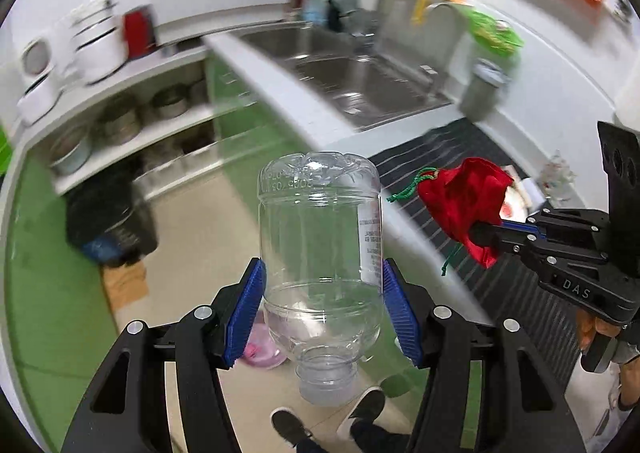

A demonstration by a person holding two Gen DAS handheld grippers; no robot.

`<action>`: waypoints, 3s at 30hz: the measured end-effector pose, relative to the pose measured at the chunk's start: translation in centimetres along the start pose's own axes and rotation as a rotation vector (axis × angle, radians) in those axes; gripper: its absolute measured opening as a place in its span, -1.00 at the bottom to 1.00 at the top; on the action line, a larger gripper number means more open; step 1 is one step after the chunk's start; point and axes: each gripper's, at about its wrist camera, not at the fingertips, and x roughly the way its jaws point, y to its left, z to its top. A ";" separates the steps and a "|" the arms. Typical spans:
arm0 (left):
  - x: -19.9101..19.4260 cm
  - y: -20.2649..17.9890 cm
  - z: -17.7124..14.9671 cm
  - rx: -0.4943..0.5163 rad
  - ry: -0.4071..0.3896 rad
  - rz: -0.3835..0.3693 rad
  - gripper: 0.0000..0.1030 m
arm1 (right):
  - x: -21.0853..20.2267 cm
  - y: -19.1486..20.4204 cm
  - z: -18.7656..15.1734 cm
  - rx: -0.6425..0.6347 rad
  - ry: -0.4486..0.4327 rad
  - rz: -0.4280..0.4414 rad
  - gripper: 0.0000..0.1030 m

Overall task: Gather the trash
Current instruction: 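Drop the bottle and red cloth into the wastebasket, opening both tools, then return both tools to the mat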

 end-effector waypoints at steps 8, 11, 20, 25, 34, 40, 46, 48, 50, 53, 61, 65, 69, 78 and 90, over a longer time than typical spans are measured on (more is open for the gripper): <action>3.5 8.0 -3.9 -0.077 0.061 0.022 0.13 | 8.7 5.2 0.3 -0.025 0.091 0.041 -0.93; 7.6 10.2 -5.8 -0.097 0.087 0.016 0.13 | 13.6 5.2 -0.8 -0.039 0.127 0.038 -0.93; 23.8 15.4 -13.7 -0.170 0.143 -0.003 0.13 | 28.7 3.0 -7.7 -0.060 0.206 0.022 -0.93; 30.0 17.4 -17.3 -0.201 0.158 -0.007 0.15 | 34.3 1.3 -10.4 -0.049 0.224 0.019 -0.93; 31.9 19.0 -18.8 -0.247 0.157 0.027 0.87 | 37.3 1.1 -11.3 -0.068 0.242 0.030 -0.93; 30.6 20.3 -19.1 -0.270 0.145 0.050 0.87 | 38.3 1.7 -11.6 -0.079 0.261 0.044 -0.93; 29.3 21.7 -19.5 -0.295 0.126 0.075 0.87 | 40.1 3.3 -12.0 -0.107 0.286 0.089 -0.93; 29.0 22.3 -19.8 -0.303 0.122 0.085 0.87 | 40.8 3.8 -12.2 -0.115 0.294 0.110 -0.93; 28.9 22.9 -20.2 -0.313 0.119 0.092 0.87 | 41.5 4.3 -12.4 -0.122 0.302 0.124 -0.92; 28.5 23.8 -20.6 -0.329 0.113 0.104 0.87 | 42.6 4.7 -12.6 -0.131 0.310 0.127 -0.84; 27.6 24.6 -21.0 -0.350 0.107 0.125 0.87 | 43.2 4.0 -13.2 -0.110 0.315 0.083 0.82; 27.0 24.1 -20.7 -0.344 0.111 0.118 0.87 | 41.4 3.5 -12.9 -0.095 0.317 0.049 0.82; 24.5 22.7 -19.1 -0.317 0.123 0.098 0.87 | 37.0 3.5 -11.3 -0.054 0.311 0.032 0.82; 12.9 16.8 -10.6 -0.222 0.119 0.059 0.87 | 19.4 3.4 -3.9 0.049 0.204 -0.028 0.88; 3.8 3.5 -1.7 0.056 0.078 -0.103 0.87 | -2.5 -4.2 -2.6 0.269 -0.002 -0.236 0.93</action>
